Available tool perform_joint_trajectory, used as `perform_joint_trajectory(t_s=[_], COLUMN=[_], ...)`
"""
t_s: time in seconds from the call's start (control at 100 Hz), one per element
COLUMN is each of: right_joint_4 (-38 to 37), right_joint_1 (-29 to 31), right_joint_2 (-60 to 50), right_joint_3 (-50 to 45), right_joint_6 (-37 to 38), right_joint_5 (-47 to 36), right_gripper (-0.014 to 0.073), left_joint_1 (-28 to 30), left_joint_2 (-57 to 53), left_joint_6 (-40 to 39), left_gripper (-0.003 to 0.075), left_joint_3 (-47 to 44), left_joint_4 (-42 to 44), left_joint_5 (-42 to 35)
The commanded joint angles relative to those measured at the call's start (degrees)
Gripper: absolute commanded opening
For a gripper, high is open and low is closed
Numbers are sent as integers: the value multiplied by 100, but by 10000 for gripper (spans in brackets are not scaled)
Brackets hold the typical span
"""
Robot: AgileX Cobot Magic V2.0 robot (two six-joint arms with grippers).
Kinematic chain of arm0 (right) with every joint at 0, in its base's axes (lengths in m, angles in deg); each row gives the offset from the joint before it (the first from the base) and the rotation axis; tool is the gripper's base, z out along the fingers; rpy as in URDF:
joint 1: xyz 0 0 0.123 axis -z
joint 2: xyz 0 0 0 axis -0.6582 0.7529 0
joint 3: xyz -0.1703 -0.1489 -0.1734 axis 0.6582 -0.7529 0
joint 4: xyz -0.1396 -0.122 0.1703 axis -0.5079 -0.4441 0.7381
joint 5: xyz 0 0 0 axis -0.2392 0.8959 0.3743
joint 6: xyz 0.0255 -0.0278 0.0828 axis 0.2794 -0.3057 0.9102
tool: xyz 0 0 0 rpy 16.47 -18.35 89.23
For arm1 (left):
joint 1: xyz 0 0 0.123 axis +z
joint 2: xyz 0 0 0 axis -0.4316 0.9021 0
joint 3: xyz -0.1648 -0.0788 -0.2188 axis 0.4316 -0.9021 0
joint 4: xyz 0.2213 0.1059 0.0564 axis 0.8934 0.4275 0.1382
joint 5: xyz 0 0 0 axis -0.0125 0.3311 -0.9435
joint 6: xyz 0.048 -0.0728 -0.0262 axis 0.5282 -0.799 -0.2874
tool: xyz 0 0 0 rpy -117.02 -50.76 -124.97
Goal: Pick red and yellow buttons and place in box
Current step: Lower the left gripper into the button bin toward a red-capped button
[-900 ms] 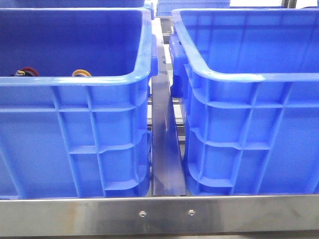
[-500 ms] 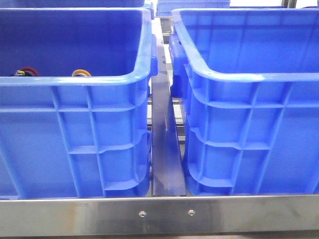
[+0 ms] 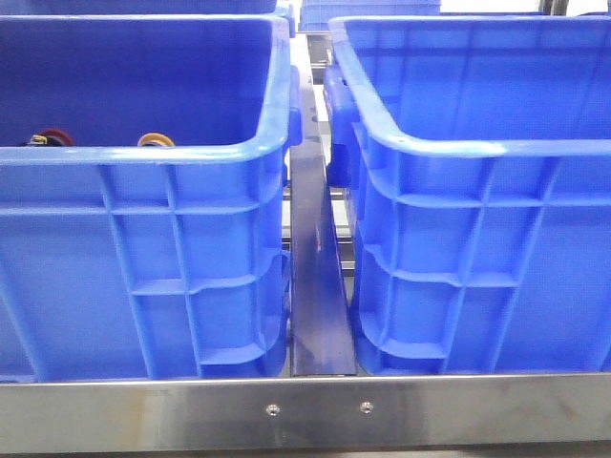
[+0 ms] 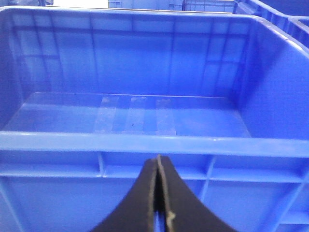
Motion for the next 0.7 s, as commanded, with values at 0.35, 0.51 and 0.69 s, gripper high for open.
perform_joint_trajectory(t_s=[0.35, 0.51, 0.69], right_joint_4=[-71, -71, -71], right_joint_1=[22, 22, 22], right_joint_2=[-126, -126, -126], right_joint_3=[-26, -26, -26], right_joint_6=[-8, -8, -8], right_joint_5=[-445, -445, -445], right_gripper=[-67, -67, -67], left_joint_1=[24, 24, 24], left_joint_2=[2583, 3525, 4470], left_joint_6=[37, 37, 37], left_gripper=[14, 268, 510], left_joint_3=[1985, 2495, 3057], left_joint_4=[-151, -151, -160], left_joint_5=[892, 947, 1051])
